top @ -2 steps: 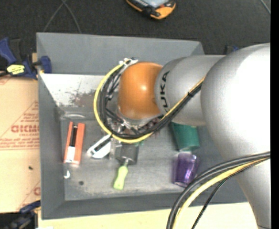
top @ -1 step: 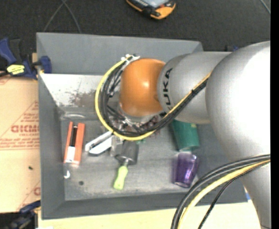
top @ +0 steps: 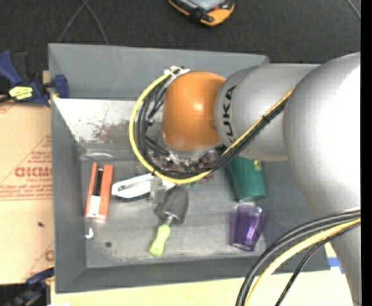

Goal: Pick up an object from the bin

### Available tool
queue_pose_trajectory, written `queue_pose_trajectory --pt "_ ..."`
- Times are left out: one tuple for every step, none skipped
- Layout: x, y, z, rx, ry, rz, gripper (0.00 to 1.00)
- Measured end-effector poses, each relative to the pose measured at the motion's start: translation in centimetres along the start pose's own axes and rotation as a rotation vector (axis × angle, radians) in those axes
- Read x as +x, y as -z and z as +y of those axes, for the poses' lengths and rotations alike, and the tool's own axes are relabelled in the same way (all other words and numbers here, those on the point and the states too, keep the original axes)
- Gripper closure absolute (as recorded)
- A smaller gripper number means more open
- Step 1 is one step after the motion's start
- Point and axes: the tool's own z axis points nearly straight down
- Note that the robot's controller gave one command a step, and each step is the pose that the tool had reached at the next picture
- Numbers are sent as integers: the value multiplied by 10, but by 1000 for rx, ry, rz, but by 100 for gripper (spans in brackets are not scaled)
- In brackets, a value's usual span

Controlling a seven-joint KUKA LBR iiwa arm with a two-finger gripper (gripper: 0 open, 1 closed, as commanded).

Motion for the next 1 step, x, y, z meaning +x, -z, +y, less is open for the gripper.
queue_pose_trajectory --pt "-1 26 -1 1 -2 0 100"
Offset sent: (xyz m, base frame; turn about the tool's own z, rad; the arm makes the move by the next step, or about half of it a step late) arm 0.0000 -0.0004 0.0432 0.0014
